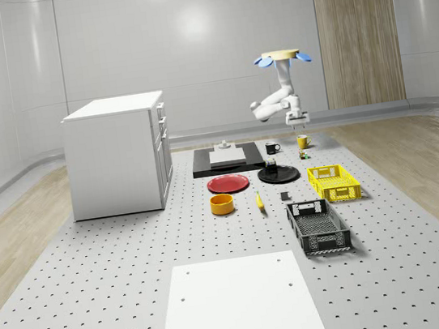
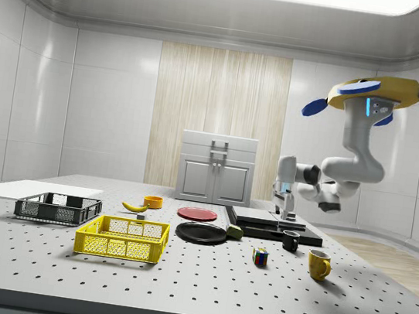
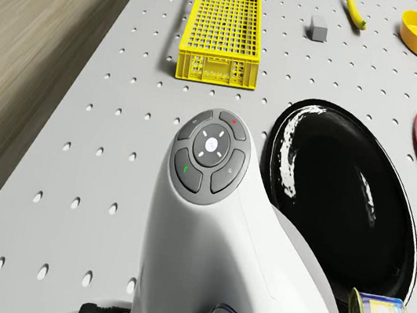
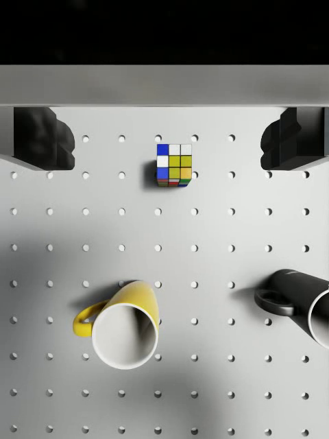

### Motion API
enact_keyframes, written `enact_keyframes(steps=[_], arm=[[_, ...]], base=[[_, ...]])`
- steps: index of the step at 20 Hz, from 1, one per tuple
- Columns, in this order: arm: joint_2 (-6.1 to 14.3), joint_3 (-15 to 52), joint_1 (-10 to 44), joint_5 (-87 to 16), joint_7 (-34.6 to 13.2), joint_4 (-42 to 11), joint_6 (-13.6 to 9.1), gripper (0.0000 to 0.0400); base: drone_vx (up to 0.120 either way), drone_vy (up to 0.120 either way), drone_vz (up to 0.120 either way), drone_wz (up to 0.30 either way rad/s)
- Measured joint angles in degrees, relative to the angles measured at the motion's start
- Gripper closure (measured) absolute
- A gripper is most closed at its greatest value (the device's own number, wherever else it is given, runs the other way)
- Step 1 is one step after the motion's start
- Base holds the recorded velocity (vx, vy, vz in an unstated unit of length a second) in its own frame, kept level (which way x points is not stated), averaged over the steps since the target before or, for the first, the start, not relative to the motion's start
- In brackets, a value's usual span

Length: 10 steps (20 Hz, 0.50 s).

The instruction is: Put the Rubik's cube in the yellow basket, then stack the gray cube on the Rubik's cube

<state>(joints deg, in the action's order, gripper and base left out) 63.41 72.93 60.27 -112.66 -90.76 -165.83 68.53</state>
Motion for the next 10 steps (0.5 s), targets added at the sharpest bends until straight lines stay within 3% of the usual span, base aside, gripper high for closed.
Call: enact_keyframes(steps=[5,7,10], arm=[[1.53,0.59,0.71,0.76,-0.63,0.1,1.25,0.0],[2.13,0.8,0.96,1.06,-0.86,0.14,1.76,0.0],[3.0,1.09,1.29,1.52,-1.16,0.21,2.53,0.0]], base=[[0.12,0.0,-0.12,0.0],[0.12,-0.12,-0.12,0.0],[0.013,-0.013,-0.12,0.0]])
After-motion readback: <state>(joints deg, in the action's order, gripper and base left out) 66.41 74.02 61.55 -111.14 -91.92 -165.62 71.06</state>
